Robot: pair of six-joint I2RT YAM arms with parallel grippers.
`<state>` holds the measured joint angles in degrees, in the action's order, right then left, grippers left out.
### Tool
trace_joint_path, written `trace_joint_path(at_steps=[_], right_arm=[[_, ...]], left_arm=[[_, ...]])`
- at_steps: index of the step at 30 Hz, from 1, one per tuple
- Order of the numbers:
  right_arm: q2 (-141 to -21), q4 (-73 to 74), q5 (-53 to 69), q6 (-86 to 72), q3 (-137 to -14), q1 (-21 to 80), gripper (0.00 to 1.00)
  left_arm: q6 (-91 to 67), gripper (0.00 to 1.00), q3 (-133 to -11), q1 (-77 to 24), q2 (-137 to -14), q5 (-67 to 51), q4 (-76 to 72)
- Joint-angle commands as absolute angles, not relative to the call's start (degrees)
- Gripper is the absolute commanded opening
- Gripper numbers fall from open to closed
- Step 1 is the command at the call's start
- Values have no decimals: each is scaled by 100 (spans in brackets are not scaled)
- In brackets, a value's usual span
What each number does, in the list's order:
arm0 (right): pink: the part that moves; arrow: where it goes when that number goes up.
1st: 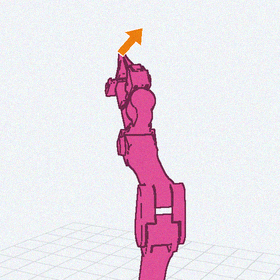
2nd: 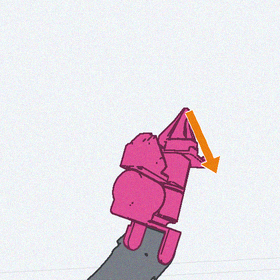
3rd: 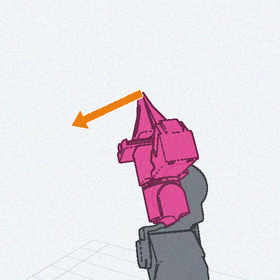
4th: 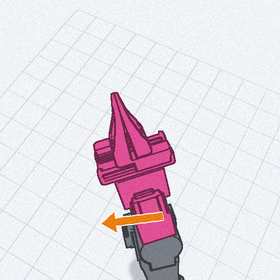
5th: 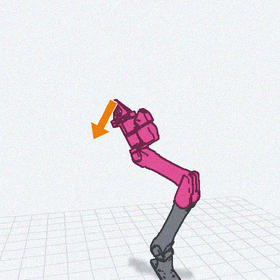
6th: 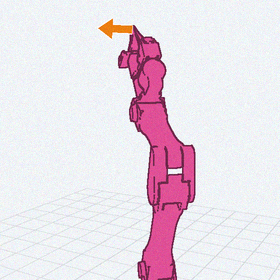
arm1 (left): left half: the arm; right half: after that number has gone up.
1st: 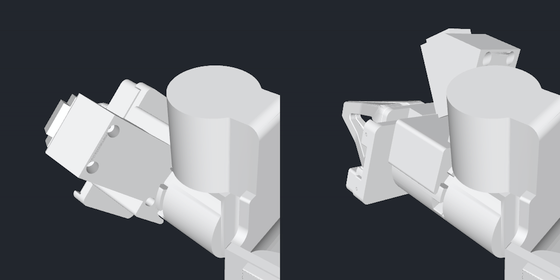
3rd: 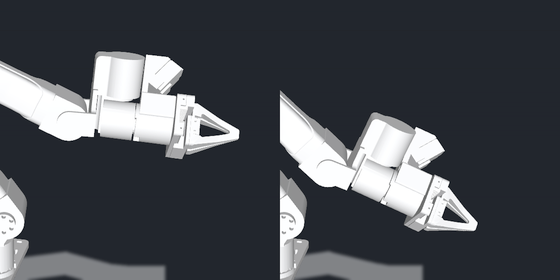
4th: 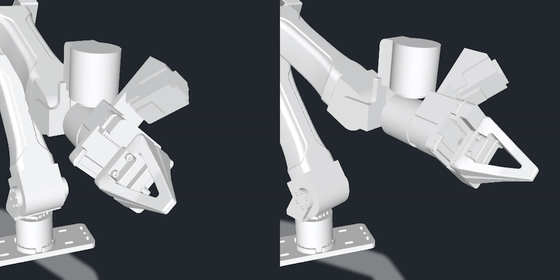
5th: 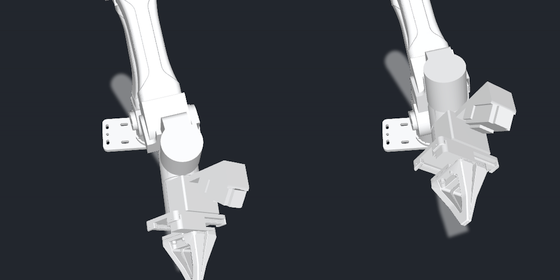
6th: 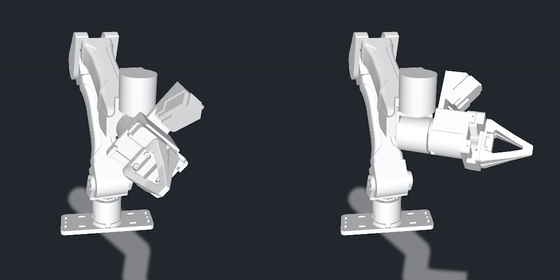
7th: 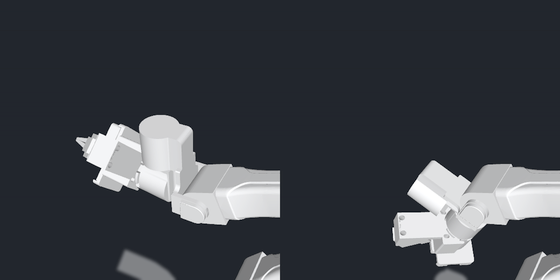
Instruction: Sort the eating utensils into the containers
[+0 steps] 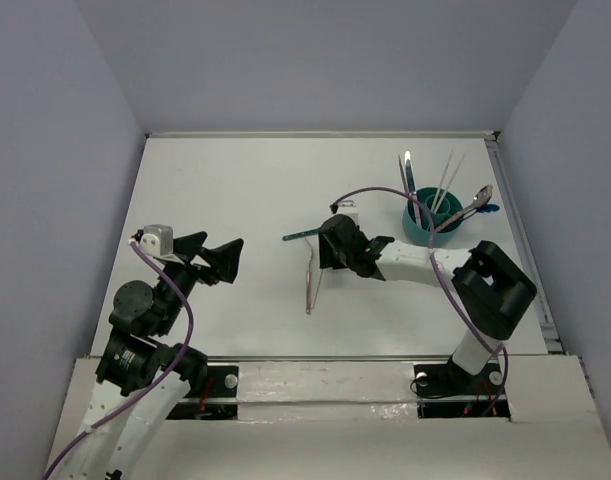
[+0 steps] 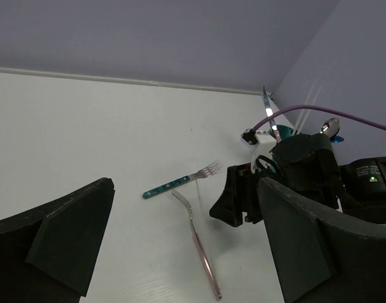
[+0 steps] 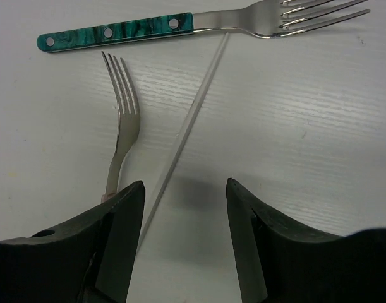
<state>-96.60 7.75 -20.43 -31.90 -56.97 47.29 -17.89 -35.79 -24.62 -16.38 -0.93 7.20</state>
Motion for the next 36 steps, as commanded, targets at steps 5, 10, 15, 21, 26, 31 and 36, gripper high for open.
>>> trace_joint_path(at_steps=[5, 10, 15, 21, 26, 31, 36], right_arm=[[-10510, 967, -2039, -3349, -6293, 4737, 54], [-10836, 1195, -2162, -3278, -6530, 4852, 39], [-10907, 1424, -2452, -3296, -6513, 4852, 17], [-10539, 1617, -2575, -3384, -6109, 4852, 9], [-10117, 1775, -2602, -3393, -5810, 4852, 0], [-9081, 1153, -2864, -2903, -5563, 4852, 0], [-7930, 327, -3173, -2339, -5450, 3861, 0]], left_arm=[[-1758, 99, -3709, -2417, -1714, -176, 519], [-1758, 99, -3709, -2417, -1705, -185, 519], [-1767, 99, -3709, -2417, -1714, -193, 519], [-1767, 99, -3709, -2417, -1714, -211, 501], [-1767, 99, -3700, -2417, -1696, -220, 501], [-1767, 99, -3700, -2417, -1705, -246, 492], [-1767, 99, -3691, -2417, -1714, -272, 510]])
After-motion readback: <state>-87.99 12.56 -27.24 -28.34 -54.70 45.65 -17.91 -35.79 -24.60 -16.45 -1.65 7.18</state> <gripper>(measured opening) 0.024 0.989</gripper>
